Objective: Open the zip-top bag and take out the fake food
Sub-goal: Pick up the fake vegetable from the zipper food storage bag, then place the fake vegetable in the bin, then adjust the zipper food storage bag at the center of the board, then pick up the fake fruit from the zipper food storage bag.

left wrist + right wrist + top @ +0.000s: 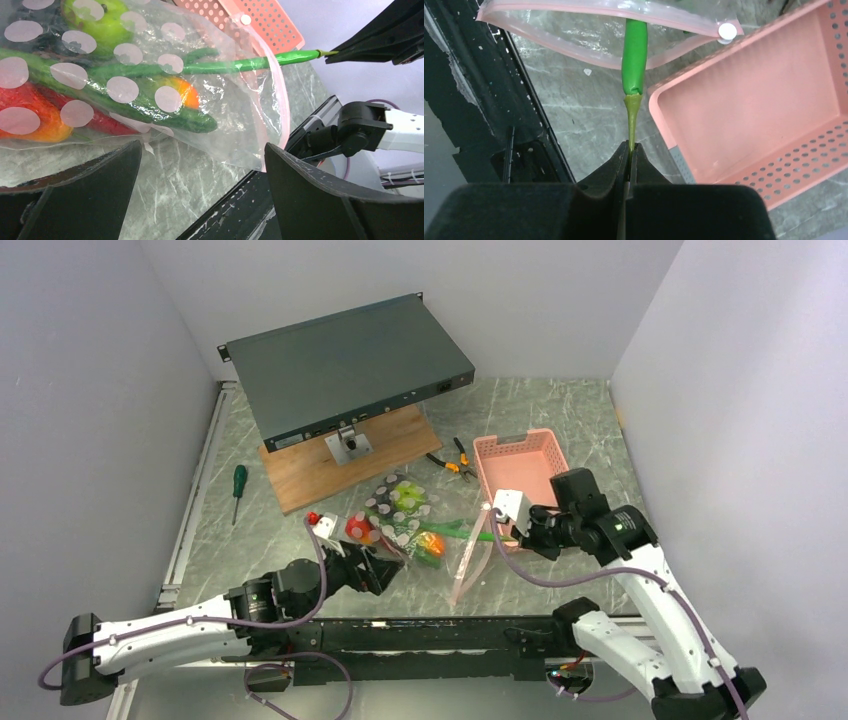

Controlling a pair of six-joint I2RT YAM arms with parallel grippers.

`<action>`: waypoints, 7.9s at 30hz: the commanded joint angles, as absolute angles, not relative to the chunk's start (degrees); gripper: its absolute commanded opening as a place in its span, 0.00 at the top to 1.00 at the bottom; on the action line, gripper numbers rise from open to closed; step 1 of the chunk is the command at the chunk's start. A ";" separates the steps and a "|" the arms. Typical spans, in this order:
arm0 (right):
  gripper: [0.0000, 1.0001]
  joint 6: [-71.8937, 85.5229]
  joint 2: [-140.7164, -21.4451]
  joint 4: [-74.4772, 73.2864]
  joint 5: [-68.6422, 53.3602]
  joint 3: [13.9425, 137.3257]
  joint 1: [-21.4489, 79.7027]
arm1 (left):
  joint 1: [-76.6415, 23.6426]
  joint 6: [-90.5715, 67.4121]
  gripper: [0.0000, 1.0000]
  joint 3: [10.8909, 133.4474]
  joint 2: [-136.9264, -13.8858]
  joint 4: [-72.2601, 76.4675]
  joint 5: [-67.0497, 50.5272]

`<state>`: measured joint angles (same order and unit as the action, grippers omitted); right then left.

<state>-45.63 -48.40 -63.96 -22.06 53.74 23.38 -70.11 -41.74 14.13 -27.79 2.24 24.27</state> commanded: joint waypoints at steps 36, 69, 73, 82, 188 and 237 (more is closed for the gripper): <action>1.00 -47.10 -31.21 -82.60 -14.87 73.29 0.82 | -70.40 -40.62 0.02 24.69 -33.41 -7.49 23.76; 1.00 -33.06 -48.12 -37.94 -7.23 46.51 0.35 | -70.40 -30.89 0.01 24.92 -27.78 -9.74 20.09; 1.00 -33.16 -51.19 -37.49 -14.21 46.83 -3.31 | -70.41 -28.32 0.00 23.43 -24.40 -9.63 20.31; 0.57 -34.40 -54.13 -38.29 -23.63 45.39 -9.46 | -70.40 -24.22 0.00 20.48 -20.92 -4.76 19.03; 0.59 -30.06 -62.79 -7.60 -61.65 37.59 15.14 | -68.73 -32.81 1.00 68.81 -81.31 -12.23 17.58; 0.41 -14.72 -78.16 3.16 -56.29 37.30 19.59 | -32.62 -38.32 0.00 23.41 -52.42 5.22 2.11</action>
<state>-13.50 -77.80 3.05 -56.47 34.89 19.22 -36.36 -39.77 23.75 -49.87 -0.14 6.17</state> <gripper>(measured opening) 0.587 0.996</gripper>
